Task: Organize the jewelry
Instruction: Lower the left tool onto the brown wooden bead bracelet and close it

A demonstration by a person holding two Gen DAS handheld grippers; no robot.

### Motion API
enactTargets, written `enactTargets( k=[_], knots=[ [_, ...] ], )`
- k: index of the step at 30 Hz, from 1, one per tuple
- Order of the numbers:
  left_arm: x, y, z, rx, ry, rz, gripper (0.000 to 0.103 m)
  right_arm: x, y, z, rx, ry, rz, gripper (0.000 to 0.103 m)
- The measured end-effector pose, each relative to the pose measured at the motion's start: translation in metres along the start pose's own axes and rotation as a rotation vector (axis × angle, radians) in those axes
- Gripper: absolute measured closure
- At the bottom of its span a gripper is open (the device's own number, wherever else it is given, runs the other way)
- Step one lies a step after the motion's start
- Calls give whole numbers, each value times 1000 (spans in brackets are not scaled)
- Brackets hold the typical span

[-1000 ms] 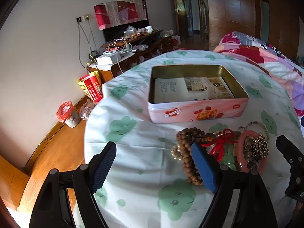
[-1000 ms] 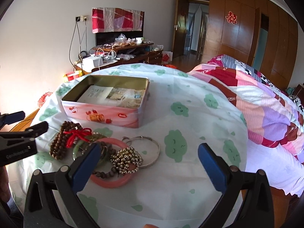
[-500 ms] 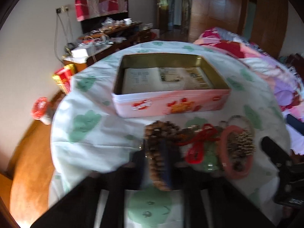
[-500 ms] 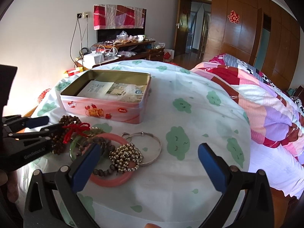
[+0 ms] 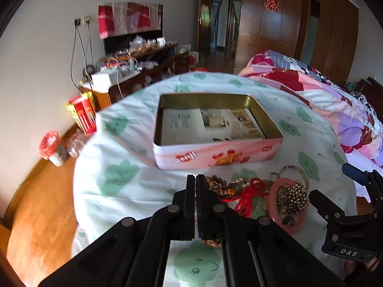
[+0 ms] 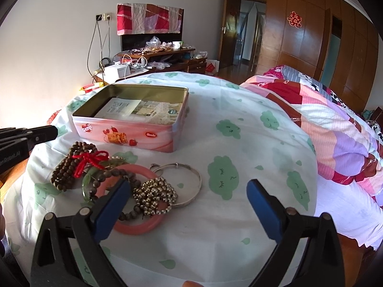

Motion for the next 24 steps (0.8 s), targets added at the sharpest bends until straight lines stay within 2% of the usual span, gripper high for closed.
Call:
enactTargets(
  k=[1, 3, 5, 7, 9, 13, 15, 16, 17, 18, 24],
  knots=[
    [4, -1, 2, -10, -21, 7, 98, 0, 0, 1, 0, 0, -1, 3],
    [13, -3, 8, -26, -59, 5, 83, 0, 0, 1, -2, 1, -3, 3],
    [19, -5, 13, -41, -75, -10, 50, 0, 0, 1, -1, 0, -4, 3],
    [19, -6, 14, -46, -63, -20, 44, 1, -1, 2, -1, -6, -8, 3],
    [21, -5, 15, -52, -59, 14, 44, 2, -2, 4, -4, -11, -11, 3],
    [32, -3, 21, -20, -96, -8, 44, 3, -4, 5, -7, -13, -14, 3],
    [35, -2, 25, -15, -107, 4, 47, 4, -4, 5, -6, -14, -15, 3],
    [35, 0, 26, -11, -104, 17, 56, 4, -4, 5, -6, -14, -15, 3],
    [35, 2, 27, -7, -106, 43, 71, 4, -5, 5, -6, -13, -15, 3],
    [34, 4, 26, -7, -106, 64, 77, 4, -4, 5, -6, -13, -14, 3],
    [17, 0, 17, -18, -53, 67, 82, 5, -4, 7, -2, -12, -12, 3]
  ],
)
Point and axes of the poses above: each gripper's, at about its wrist camera, not at the fingertips, and x roughly the way its jaws point, y to its right, z to its underside, the point moved 1 cm from there along x, roughly the way its jaws point, and after that the axes turned 14 degrees about y, right-handed, at the moved point
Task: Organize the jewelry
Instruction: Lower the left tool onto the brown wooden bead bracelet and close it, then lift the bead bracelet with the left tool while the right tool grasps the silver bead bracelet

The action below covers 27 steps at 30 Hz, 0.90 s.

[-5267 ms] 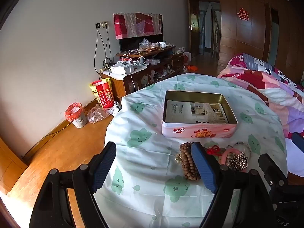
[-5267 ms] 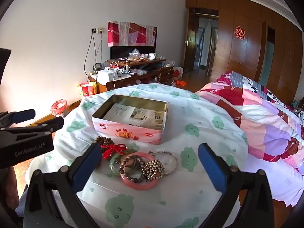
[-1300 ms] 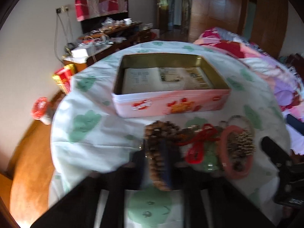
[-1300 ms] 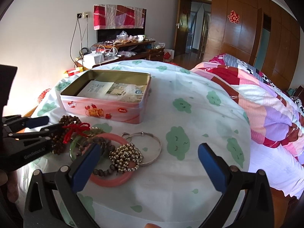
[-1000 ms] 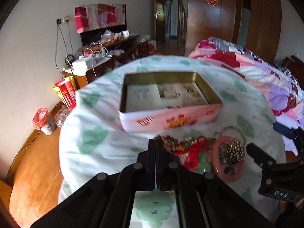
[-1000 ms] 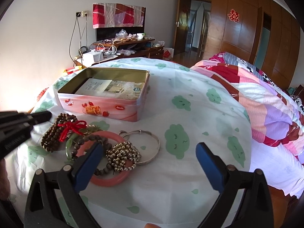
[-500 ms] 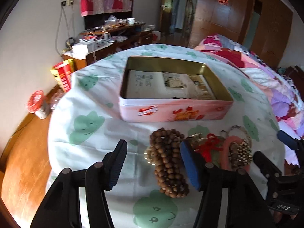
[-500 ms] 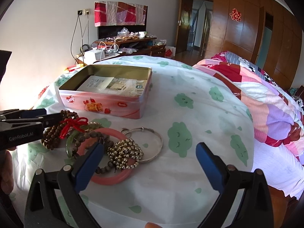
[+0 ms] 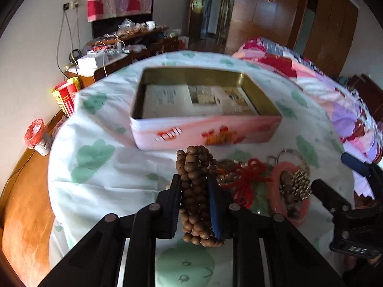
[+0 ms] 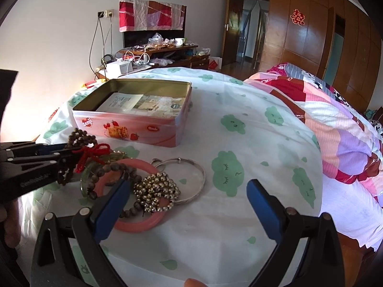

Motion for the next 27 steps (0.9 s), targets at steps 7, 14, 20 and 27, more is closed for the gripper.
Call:
enactTargets(
  k=[7, 14, 20, 27],
  knots=[
    [-26, -12, -23, 9, 96, -49, 81, -1, 1, -3, 0, 14, -23, 12],
    [-23, -12, -19, 33, 99, -75, 81, 3, -1, -2, -7, -10, -62, 30],
    [-14, -5, -11, 42, 72, -59, 81, 11, -3, 4, 12, -49, -99, 39],
    [-14, -5, -10, 35, 70, -58, 81, 17, -2, 9, 67, -86, -192, 86]
  ],
)
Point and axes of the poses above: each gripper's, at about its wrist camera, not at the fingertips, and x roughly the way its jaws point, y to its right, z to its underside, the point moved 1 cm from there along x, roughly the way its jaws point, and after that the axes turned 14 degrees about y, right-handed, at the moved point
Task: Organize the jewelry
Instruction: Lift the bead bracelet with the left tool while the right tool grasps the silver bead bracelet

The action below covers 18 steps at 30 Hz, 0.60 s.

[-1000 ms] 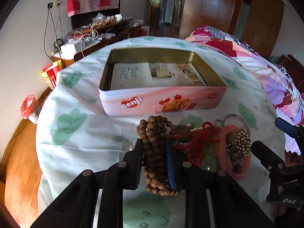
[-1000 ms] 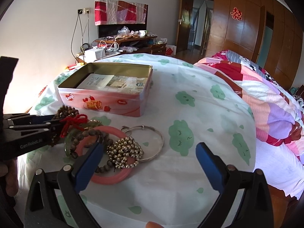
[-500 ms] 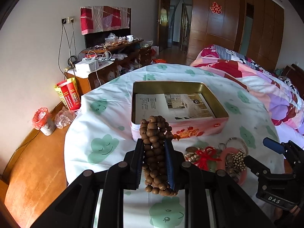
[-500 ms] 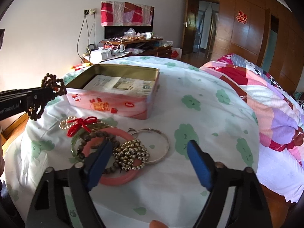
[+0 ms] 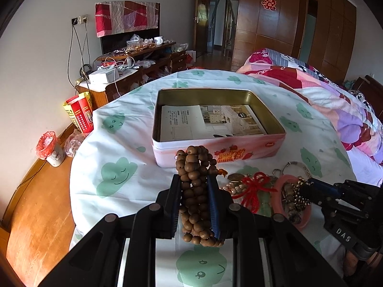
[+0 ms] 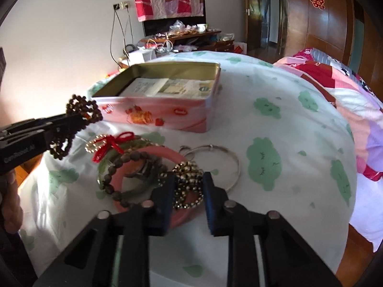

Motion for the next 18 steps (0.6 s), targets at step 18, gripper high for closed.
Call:
enactTargets(
  k=[18],
  knots=[
    [-13, 2, -12, 1, 42, 7, 81, -23, -2, -24, -65, 99, 1, 96]
  ],
)
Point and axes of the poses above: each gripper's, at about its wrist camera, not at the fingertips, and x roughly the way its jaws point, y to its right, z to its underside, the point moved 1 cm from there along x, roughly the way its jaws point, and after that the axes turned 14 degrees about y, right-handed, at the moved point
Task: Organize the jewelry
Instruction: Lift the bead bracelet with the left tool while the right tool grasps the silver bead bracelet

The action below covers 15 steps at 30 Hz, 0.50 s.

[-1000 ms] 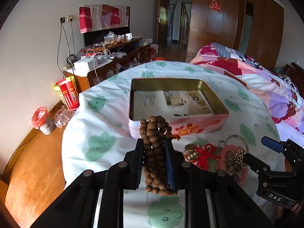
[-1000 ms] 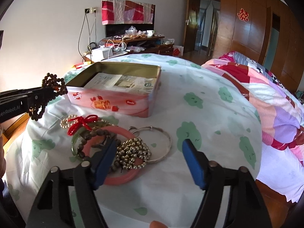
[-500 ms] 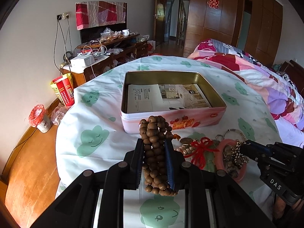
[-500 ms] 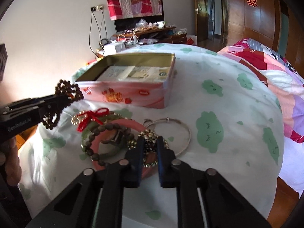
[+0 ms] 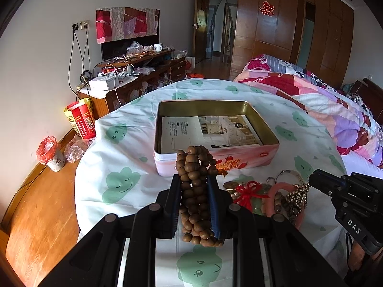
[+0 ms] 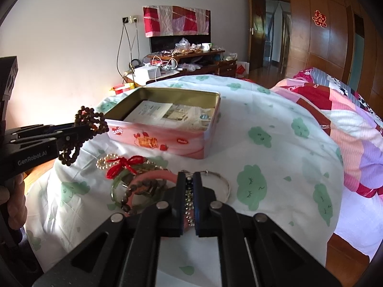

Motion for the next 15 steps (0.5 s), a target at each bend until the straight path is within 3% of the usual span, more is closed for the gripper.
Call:
enactTargets(
  k=[15],
  knots=[
    [-4, -5, -32, 21, 48, -10, 81, -4, 11, -31, -25, 65, 12, 96]
  ],
)
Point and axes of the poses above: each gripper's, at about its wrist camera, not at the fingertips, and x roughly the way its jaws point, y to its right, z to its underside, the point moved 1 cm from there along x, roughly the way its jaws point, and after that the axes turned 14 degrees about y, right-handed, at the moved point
